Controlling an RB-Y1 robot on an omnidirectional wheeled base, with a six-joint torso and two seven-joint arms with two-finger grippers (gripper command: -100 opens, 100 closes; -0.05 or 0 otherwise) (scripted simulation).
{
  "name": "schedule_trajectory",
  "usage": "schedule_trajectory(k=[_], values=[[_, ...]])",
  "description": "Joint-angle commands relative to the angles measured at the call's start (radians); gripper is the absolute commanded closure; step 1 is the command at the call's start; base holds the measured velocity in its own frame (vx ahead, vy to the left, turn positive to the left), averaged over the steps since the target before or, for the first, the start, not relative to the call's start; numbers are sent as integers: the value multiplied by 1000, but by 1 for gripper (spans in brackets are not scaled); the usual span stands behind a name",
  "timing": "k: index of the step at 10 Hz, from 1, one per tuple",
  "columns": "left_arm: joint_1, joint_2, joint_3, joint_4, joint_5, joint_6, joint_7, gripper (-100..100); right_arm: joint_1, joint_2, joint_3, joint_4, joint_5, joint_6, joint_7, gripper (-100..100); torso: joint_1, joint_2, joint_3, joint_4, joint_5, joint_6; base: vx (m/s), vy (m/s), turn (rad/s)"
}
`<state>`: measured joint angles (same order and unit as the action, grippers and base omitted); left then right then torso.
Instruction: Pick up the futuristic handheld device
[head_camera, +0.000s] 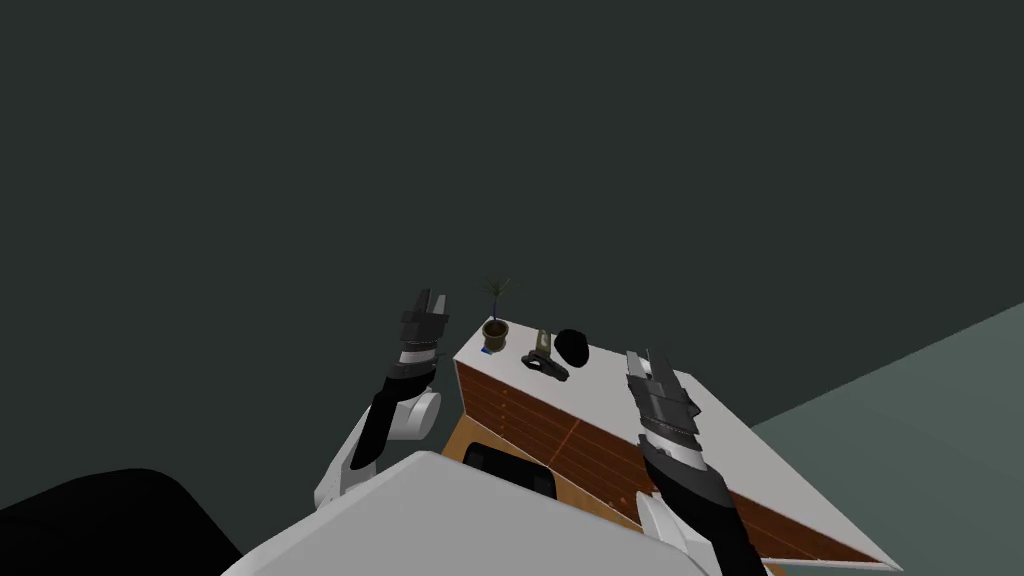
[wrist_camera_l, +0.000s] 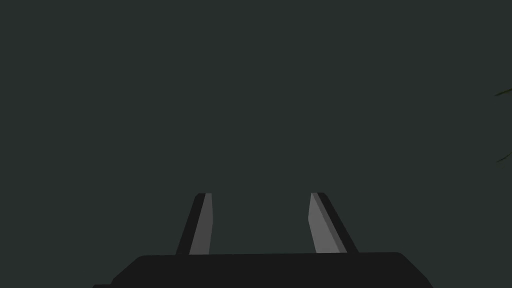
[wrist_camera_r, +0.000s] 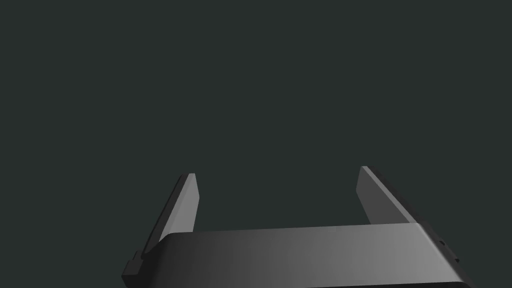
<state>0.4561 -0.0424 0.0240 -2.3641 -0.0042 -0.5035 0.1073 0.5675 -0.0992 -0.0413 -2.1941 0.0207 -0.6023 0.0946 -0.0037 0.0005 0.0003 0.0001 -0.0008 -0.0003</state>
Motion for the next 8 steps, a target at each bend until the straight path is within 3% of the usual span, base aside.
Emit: schedule_trajectory(k=[1,4,5,7,8], values=[[0,0,0,0,0,0,0,0,31,-44,16,17,6,23,12,-100,0,0,0,0,0,0,-13,-53,268],[0,0,0,0,0,0,0,0,114,-138,37,37,8,74,25,-100,-2,1,1,0,0,0,-31,-72,355],[0,0,0,0,0,0,0,0,125,-140,37,37,8,74,25,-100,-2,1,1,0,-1,0,-24,-58,113],[0,0,0,0,0,0,0,0,187,-205,53,52,10,115,35,-100,-1,1,0,0,0,0,-34,-61,306],[0,0,0,0,0,0,0,0,197,-205,53,52,10,115,35,-100,-2,1,1,0,0,0,-40,-54,260]])
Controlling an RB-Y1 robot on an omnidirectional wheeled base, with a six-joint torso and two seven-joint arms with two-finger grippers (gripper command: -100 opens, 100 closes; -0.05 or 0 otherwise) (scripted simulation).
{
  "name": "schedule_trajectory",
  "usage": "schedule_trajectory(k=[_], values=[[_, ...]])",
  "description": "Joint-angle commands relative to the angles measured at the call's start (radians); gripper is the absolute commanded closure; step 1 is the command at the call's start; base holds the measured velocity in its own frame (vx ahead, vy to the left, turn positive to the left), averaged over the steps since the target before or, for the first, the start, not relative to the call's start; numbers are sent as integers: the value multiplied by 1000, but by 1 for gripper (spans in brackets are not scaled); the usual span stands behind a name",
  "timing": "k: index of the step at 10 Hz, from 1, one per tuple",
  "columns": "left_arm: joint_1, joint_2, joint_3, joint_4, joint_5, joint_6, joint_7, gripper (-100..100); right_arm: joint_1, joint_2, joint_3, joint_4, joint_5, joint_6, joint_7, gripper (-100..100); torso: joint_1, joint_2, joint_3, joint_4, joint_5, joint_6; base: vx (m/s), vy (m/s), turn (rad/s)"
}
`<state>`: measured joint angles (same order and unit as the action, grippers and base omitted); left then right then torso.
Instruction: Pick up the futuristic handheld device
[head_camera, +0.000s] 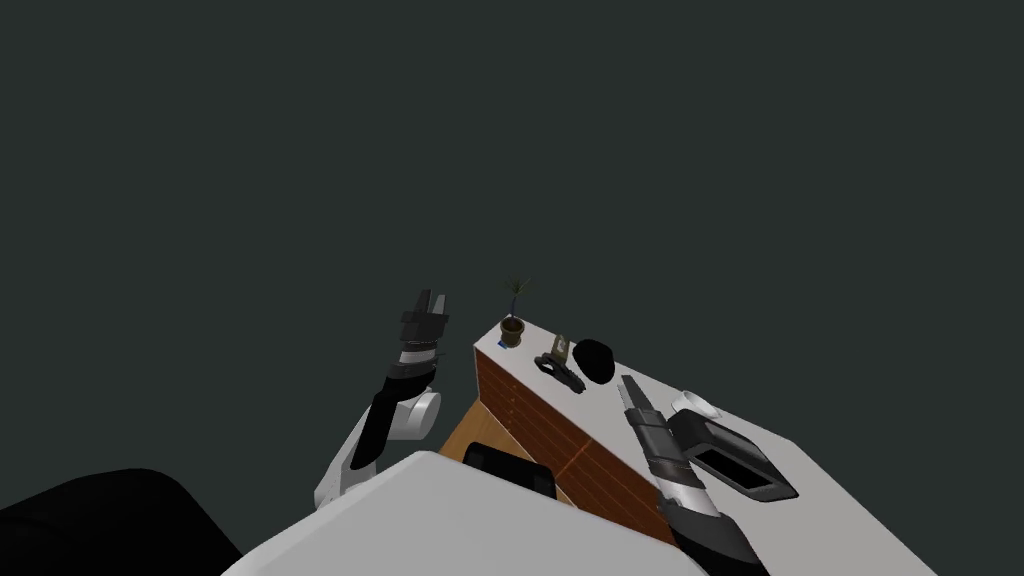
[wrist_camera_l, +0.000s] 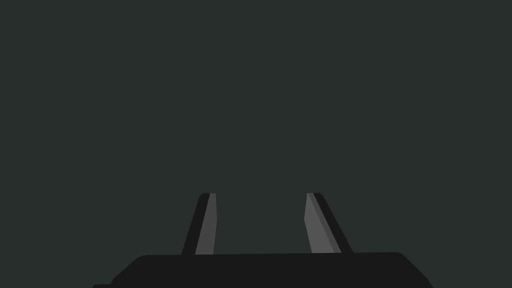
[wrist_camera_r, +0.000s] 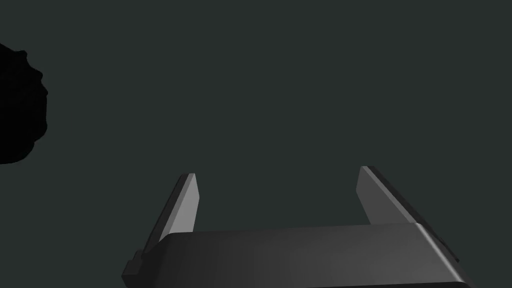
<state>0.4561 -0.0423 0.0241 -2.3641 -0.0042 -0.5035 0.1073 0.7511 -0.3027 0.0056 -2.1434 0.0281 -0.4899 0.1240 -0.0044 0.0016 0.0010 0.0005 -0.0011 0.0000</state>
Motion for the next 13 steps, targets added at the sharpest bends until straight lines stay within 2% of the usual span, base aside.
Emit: schedule_trajectory(k=[1,2,3,5,6,7,8,9,10,11,12,13], values=[[0,0,0,0,0,0,0,0,50,-35,15,8,4,25,11,-100,0,0,0,0,0,0,-41,-42,354],[0,0,0,0,0,0,0,0,77,-63,23,16,5,49,16,-100,1,0,0,0,0,0,-45,-58,391],[0,0,0,0,0,0,0,0,92,-68,23,16,5,49,16,-100,0,0,0,0,0,0,-43,-48,268],[0,0,0,0,0,0,0,0,161,-133,39,31,8,100,27,-100,0,0,0,0,0,0,-65,-64,414],[0,0,0,0,0,0,0,0,175,-135,39,31,8,100,27,-100,-2,2,1,0,0,0,-58,-66,299],[0,0,0,0,0,0,0,0,212,-168,46,39,9,126,33,-100,-2,1,0,0,0,0,-45,-45,399],[0,0,0,0,0,0,0,0,217,-168,46,39,9,126,33,-100,-1,0,0,0,0,0,-28,-32,221],[0,0,0,0,0,0,0,0,257,-201,53,48,11,154,38,-100,0,-2,-1,0,0,1,-27,-30,307],[0,0,0,0,0,0,0,0,260,-201,53,48,11,154,38,-100,0,-2,-1,0,0,0,-25,-32,258],[0,0,0,0,0,0,0,0,291,-234,59,56,12,182,44,-100,0,-2,-1,0,0,1,-29,-41,385],[0,0,0,0,0,0,0,0,304,-234,59,56,12,182,44,-100,0,-2,-1,-1,0,0,-28,-42,284],[0,0,0,0,0,0,0,0,336,-266,64,65,14,211,49,-100,-1,-3,-1,0,0,1,-25,-39,361]])
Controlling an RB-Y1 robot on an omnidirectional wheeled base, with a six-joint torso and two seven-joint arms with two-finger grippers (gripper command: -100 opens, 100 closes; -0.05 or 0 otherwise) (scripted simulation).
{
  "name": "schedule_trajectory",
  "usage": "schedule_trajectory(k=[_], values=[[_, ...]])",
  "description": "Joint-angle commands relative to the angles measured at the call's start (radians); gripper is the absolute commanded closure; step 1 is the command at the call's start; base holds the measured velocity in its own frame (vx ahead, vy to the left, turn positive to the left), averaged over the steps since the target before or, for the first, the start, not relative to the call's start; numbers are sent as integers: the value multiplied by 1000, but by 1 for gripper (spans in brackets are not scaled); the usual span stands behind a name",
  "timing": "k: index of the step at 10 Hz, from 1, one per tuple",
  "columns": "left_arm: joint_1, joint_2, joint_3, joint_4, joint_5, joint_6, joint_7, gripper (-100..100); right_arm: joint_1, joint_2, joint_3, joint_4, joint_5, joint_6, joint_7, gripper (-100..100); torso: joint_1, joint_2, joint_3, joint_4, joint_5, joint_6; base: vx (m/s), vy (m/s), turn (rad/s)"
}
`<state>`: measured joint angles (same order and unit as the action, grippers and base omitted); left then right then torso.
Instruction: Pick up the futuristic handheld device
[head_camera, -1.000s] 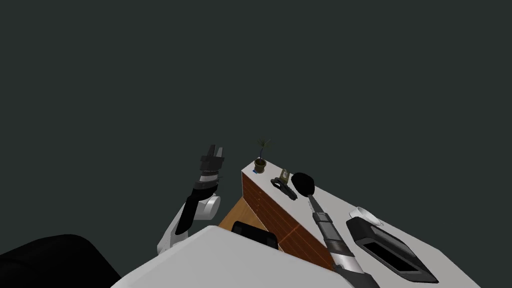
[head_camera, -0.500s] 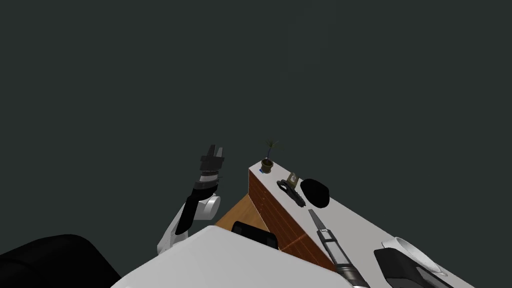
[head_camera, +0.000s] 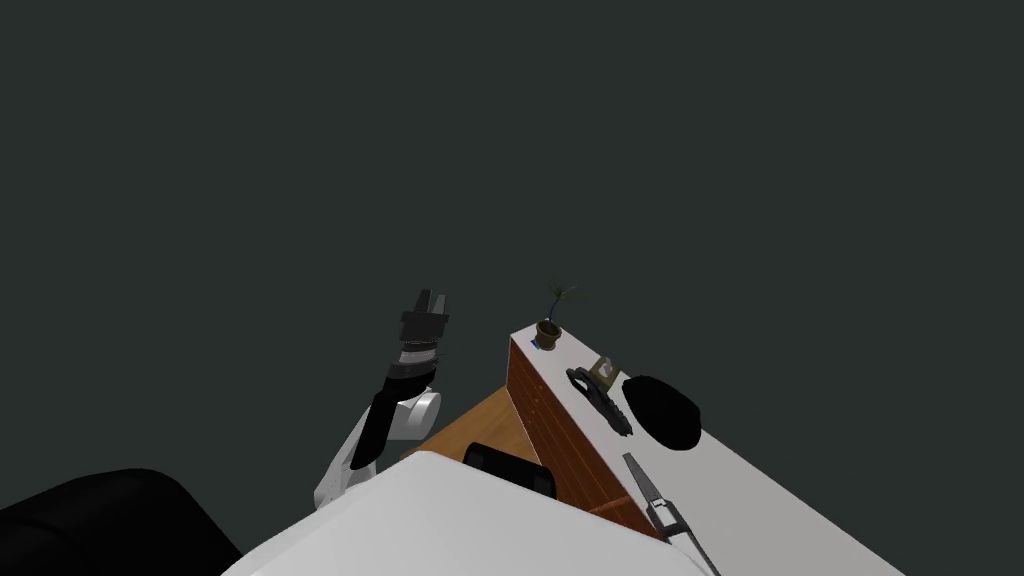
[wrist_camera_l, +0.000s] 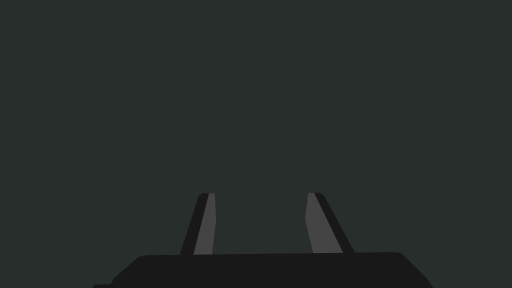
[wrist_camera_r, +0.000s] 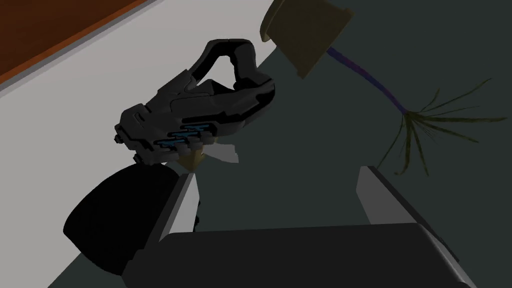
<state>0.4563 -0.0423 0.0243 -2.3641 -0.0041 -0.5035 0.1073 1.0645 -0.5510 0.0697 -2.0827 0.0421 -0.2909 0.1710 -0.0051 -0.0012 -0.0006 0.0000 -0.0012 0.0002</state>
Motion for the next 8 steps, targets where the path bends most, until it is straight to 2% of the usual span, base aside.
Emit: schedule_trajectory(k=[1,2,3,4,5,6,7,8], values=[[0,0,0,0,0,0,0,0,34,-18,0,4,0,12,2,-100,0,0,0,0,0,0,-13,-36,363],[0,0,0,0,0,0,0,0,77,-50,5,14,2,41,8,-100,0,-1,0,0,0,0,-24,-41,337],[0,0,0,0,0,0,0,0,77,-50,5,14,2,41,8,-100,0,-1,0,0,0,0,-29,-34,287],[0,0,0,0,0,0,0,0,112,-83,9,23,3,71,13,-100,0,0,0,0,0,1,-32,-37,361],[0,0,0,0,0,0,0,0,120,-83,9,23,3,71,13,-100,0,0,0,0,0,0,-26,-36,243],[0,0,0,0,0,0,0,0,163,-114,11,33,5,101,18,-100,0,-1,0,0,0,1,-21,-32,390],[0,0,0,0,0,0,0,0,163,-114,11,33,5,101,18,-100,0,-1,-1,0,0,0,-24,-32,322],[0,0,0,0,0,0,0,0,205,-146,13,43,7,131,23,-100,0,-1,-1,0,0,1,-33,-31,423]])
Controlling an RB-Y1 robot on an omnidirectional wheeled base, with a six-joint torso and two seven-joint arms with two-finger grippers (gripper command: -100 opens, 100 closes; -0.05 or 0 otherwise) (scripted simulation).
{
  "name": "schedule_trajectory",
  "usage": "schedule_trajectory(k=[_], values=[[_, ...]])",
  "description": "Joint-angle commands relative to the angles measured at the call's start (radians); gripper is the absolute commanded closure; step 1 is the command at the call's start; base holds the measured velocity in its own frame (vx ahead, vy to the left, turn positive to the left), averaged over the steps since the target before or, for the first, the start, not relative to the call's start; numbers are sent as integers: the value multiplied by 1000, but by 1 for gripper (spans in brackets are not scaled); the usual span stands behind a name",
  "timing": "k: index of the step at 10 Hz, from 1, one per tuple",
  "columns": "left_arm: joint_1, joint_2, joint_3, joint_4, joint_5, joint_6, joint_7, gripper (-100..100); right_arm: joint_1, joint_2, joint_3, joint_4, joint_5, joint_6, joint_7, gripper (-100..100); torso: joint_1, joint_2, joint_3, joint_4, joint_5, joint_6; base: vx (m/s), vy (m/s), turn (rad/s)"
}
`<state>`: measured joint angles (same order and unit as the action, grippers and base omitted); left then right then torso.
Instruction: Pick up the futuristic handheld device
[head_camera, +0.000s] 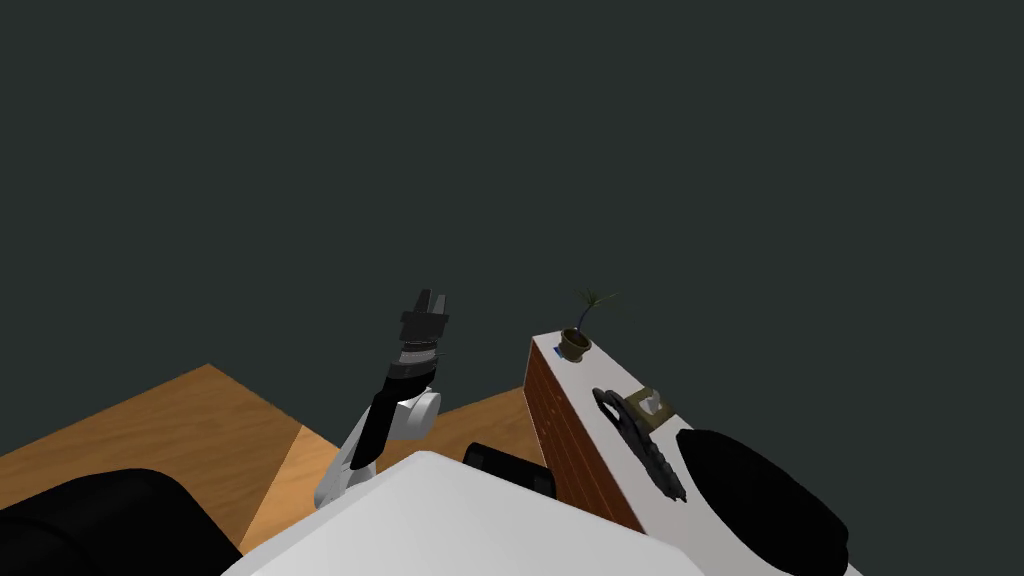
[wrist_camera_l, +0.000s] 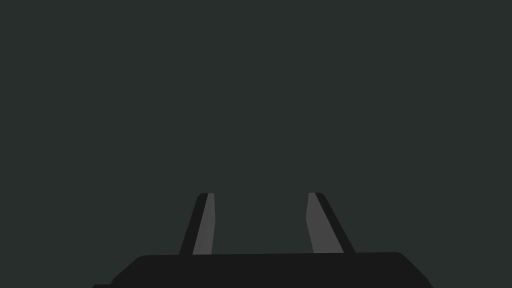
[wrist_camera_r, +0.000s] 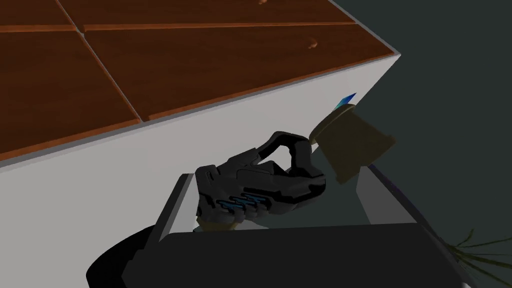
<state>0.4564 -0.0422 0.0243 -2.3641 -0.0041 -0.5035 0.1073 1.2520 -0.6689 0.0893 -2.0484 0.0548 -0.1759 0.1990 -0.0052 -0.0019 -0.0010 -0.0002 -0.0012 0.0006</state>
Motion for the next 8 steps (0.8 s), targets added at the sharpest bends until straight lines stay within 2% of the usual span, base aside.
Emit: schedule_trajectory(k=[1,2,3,5,6,7,8], values=[[0,0,0,0,0,0,0,0,17,-28,-7,9,-6,16,-5,-100,0,0,0,0,0,0,-27,-31,278],[0,0,0,0,0,0,0,0,58,-59,-6,19,-4,46,0,-100,0,0,0,0,0,1,-24,-25,343],[0,0,0,0,0,0,0,0,58,-59,-6,19,-4,46,0,-100,0,-1,0,0,0,0,-20,-26,289],[0,0,0,0,0,0,0,0,135,-121,-9,39,1,104,9,-100,0,-1,-1,0,0,0,-30,-35,459],[0,0,0,0,0,0,0,0,135,-121,-9,39,1,104,9,-100,-1,-1,0,0,0,1,-23,-37,349],[0,0,0,0,0,0,0,0,172,-150,-12,50,3,133,13,-100,-1,-1,-1,0,-1,1,-11,-21,394],[0,0,0,0,0,0,0,0,172,-150,-12,50,3,133,13,-100,-1,-2,-1,0,0,0,-4,-19,290]])
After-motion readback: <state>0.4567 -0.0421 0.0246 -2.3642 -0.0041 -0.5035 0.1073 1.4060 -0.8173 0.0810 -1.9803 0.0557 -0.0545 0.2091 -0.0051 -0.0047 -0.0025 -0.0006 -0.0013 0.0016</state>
